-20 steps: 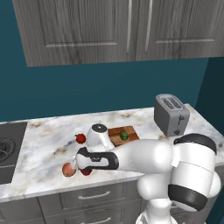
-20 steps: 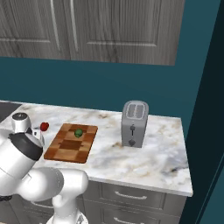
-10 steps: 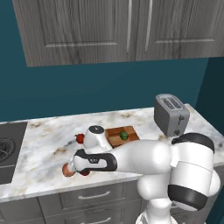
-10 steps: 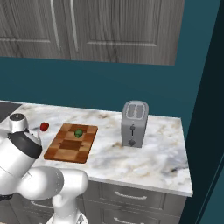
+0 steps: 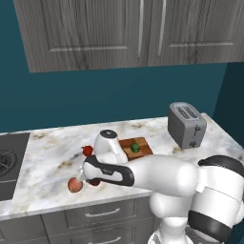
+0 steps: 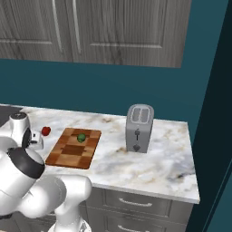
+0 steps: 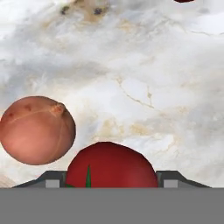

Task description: Place the avocado, onion, tomato, and bell pepper on the cutting board.

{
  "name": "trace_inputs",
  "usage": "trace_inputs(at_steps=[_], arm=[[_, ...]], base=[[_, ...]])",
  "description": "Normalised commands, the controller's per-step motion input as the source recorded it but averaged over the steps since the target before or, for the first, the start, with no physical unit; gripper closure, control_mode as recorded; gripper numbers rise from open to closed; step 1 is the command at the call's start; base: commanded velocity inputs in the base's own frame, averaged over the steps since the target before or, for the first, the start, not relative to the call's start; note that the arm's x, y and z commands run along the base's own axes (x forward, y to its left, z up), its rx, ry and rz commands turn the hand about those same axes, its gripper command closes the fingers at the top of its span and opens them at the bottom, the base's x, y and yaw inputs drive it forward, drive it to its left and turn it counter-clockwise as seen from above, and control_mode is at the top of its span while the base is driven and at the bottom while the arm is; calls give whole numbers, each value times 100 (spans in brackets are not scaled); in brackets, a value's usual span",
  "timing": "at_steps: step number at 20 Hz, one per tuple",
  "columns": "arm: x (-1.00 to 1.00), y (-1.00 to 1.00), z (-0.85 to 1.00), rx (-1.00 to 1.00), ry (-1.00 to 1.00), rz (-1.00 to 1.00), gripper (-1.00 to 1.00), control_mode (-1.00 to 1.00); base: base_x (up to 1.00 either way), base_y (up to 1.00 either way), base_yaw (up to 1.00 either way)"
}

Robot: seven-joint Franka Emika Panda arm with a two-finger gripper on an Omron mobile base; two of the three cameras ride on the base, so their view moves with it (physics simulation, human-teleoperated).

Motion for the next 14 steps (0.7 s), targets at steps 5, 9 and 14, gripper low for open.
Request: trace_inputs(at_steps=[5, 9, 14], arm=[[0, -53, 52, 0, 0, -10, 100, -100], [2, -68, 36, -2, 0, -14, 100, -100], [24, -71, 6, -1, 6, -14, 100, -100]], base=[[0, 0, 0], [0, 0, 0], [0, 0, 0]])
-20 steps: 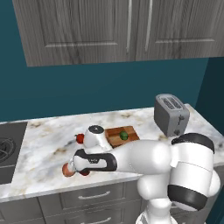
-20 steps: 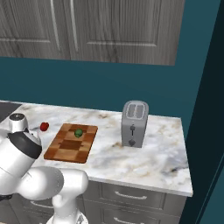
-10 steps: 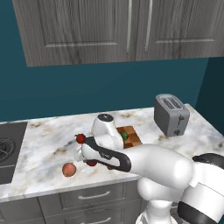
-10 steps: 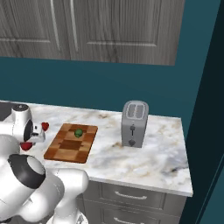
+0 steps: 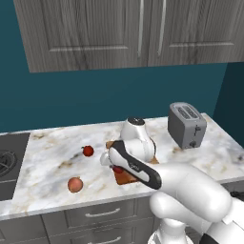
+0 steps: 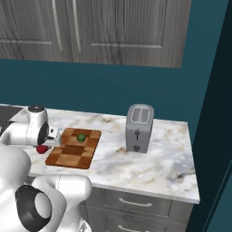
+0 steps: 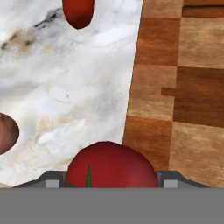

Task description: Place the avocado, onion, tomato, and bell pepper on the cutting board.

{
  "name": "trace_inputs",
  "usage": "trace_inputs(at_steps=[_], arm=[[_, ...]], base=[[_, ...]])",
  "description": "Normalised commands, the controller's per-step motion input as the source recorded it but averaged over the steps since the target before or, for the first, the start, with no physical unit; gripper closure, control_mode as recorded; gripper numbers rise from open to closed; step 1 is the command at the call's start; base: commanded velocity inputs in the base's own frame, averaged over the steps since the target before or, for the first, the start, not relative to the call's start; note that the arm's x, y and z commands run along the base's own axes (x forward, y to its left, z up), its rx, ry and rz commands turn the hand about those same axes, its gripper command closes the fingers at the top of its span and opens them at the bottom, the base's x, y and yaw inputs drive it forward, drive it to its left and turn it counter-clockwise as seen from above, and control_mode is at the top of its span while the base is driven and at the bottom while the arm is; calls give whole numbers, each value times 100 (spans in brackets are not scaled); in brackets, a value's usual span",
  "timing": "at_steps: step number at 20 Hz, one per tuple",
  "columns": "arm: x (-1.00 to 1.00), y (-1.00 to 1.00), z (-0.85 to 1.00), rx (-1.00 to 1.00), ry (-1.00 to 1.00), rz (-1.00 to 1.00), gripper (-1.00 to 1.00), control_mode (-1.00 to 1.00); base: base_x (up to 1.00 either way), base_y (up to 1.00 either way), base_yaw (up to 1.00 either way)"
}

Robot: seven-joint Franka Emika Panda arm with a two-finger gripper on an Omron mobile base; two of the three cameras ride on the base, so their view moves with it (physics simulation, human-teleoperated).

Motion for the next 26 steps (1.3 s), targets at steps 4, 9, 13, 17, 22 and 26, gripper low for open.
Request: trace_inputs(at_steps=[4, 9, 13, 17, 22, 26], arm=[[62, -63, 0, -3, 11, -13, 100, -100], [86, -44, 0, 0, 11, -8, 100, -100], [93, -15, 0, 0, 10, -1, 100, -100], [39, 0, 0, -2, 4, 0, 100, -100], [0, 0, -7, -3, 0, 0, 100, -100], [0, 3, -24, -9, 0, 0, 100, -100]], base=[[0, 0, 0], [0, 0, 0], [0, 0, 0], [0, 0, 0], [0, 0, 0], [0, 0, 0]])
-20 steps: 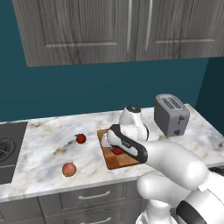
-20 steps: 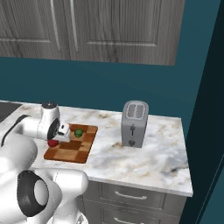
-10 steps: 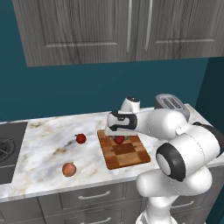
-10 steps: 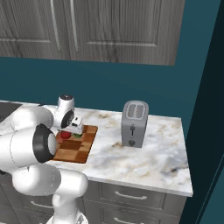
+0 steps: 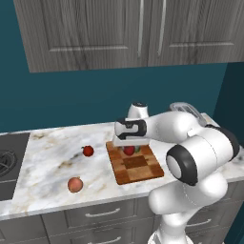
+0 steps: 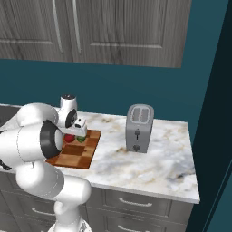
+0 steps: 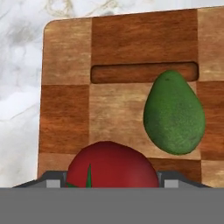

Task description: Place the avocado, onion, tomato, and bell pepper on the cutting board.

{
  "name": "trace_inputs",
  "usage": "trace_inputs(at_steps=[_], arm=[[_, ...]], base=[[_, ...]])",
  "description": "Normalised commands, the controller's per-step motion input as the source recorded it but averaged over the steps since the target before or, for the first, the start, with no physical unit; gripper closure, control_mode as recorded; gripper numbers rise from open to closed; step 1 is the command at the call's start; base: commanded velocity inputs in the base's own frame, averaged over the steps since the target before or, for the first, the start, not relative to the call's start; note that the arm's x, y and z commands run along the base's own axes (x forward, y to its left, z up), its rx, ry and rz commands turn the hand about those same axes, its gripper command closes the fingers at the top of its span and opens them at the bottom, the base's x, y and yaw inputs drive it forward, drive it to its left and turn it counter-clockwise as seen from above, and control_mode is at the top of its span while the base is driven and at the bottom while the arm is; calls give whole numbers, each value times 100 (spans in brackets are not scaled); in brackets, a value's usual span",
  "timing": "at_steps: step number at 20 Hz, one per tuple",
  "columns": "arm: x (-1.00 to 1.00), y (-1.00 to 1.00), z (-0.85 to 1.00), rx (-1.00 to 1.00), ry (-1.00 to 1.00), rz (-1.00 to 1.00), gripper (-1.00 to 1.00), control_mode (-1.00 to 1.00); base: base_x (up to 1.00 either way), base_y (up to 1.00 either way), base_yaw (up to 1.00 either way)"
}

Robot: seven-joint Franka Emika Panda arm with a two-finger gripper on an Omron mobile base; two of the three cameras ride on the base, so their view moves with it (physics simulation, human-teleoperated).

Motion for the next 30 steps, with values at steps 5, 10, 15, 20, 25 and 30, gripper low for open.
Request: trace_inputs(at_steps=[5, 10, 15, 20, 25, 30], arm=[[0, 5, -18, -6, 0, 0, 100, -100], [0, 0, 0, 0, 0, 0, -100, -100], [5, -2, 6, 0, 0, 0, -100, -100], [4, -2, 16, 0, 0, -1, -100, -100], [-30, 18, 59, 0, -1, 1, -100, -100], [-76, 27, 60, 0, -6, 6, -100, -100]], base=[[0, 0, 0], [0, 0, 0], [0, 0, 0], [0, 0, 0], [0, 0, 0], [0, 0, 0]])
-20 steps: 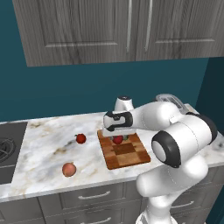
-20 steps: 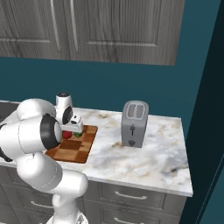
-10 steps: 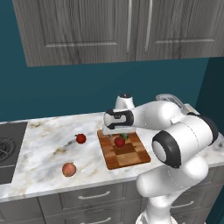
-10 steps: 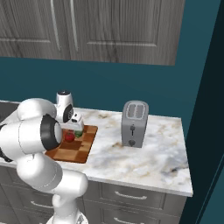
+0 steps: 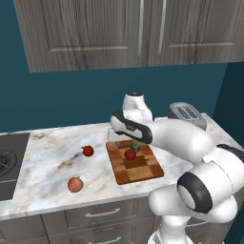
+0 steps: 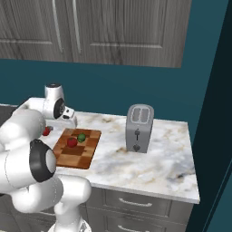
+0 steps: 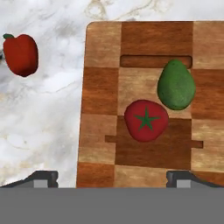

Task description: Place the avocado, onion, tomato, and bell pepper on the cutting board.

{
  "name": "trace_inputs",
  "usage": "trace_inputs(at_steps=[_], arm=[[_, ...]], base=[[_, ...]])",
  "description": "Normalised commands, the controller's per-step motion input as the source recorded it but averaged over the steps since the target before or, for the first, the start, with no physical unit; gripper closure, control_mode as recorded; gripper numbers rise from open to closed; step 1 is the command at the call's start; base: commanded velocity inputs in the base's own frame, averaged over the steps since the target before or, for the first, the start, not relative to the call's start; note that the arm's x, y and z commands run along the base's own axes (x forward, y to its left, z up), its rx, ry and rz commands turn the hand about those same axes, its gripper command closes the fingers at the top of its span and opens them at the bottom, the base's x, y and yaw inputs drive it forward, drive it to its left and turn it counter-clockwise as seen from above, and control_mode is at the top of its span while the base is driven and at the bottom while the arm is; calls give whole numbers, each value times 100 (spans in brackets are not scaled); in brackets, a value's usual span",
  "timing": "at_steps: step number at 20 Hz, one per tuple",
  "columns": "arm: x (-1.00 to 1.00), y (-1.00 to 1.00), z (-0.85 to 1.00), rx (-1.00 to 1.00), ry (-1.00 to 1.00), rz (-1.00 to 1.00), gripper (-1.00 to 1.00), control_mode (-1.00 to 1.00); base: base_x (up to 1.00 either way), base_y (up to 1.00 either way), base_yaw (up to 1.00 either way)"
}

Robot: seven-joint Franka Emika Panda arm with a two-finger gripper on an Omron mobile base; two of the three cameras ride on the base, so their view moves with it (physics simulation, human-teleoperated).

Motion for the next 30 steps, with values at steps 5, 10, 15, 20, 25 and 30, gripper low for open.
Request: trace_inputs(at_steps=[5, 10, 15, 20, 25, 30], arm=[[-51, 72, 18, 0, -1, 11, -100, -100], [-31, 100, -33, 3, -2, 10, -100, -100], [-5, 100, -24, 6, -5, 4, -100, -100], [-40, 93, -6, 4, -9, 0, -100, -100], [-47, 14, 8, 5, -26, -19, -100, -100], [-3, 0, 0, 1, -5, -8, -100, -100]], base=[[0, 0, 0], [0, 0, 0], [0, 0, 0], [0, 0, 0], [0, 0, 0], [0, 0, 0]])
